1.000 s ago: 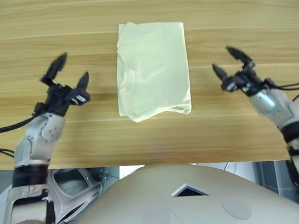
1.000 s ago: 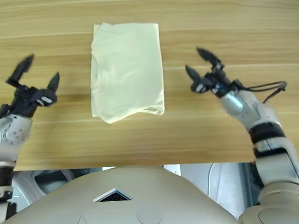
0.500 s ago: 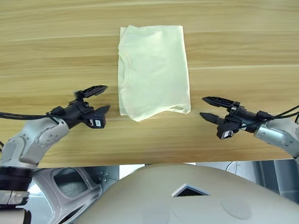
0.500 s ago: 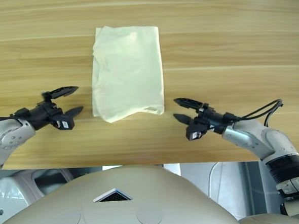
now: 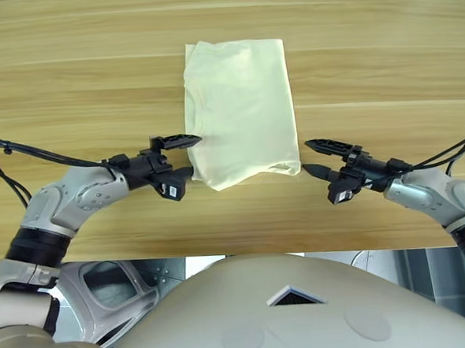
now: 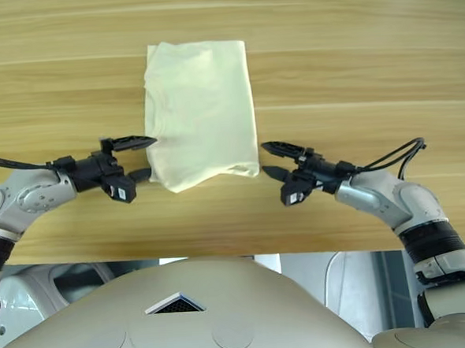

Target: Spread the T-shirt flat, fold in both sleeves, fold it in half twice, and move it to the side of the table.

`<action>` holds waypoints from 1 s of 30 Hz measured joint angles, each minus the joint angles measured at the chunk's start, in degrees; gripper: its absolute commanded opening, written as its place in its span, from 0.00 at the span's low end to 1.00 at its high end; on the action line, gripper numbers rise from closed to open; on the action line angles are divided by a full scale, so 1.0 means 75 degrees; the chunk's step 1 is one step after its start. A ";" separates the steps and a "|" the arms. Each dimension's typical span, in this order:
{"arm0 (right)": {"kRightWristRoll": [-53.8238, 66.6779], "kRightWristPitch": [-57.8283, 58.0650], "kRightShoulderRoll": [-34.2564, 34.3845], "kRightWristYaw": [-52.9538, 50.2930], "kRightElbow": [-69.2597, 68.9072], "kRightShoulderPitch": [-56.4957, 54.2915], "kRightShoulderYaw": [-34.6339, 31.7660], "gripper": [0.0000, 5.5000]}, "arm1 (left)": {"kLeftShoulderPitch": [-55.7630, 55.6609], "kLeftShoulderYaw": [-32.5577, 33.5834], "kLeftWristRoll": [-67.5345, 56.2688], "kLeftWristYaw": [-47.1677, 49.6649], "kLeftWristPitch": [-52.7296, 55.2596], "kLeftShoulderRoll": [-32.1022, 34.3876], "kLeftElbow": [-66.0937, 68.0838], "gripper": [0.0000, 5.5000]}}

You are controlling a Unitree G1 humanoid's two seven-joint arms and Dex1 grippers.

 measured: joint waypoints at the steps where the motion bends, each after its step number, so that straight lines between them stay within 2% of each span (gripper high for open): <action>1: -0.0007 -0.0012 0.0015 -0.0002 0.0016 -0.0020 0.0008 0.63 | 0.0068 0.0003 -0.0045 0.0000 0.0012 0.0060 -0.0054 0.76; 10: -0.0085 -0.0021 0.0058 0.0002 0.0016 -0.0125 0.0071 0.63 | 0.0987 0.0577 -0.0218 0.0000 0.0282 0.0901 -0.0658 0.76; 16: -0.0128 -0.0011 0.0056 -0.0006 -0.0007 -0.0118 0.0064 0.63 | 0.1522 0.0593 -0.0416 -0.0206 0.0460 0.1151 -0.1366 0.76; 24: -0.0286 -0.0023 0.0057 -0.0037 -0.0012 -0.0161 0.0039 0.63 | 0.1147 -0.0198 -0.0825 -0.0552 0.0148 0.0448 -0.1264 0.76; 30: -0.0294 -0.0022 0.0062 -0.0050 -0.0021 -0.0155 0.0033 0.63 | 0.0510 -0.0310 -0.0825 -0.0508 -0.0040 0.0144 -0.0546 0.76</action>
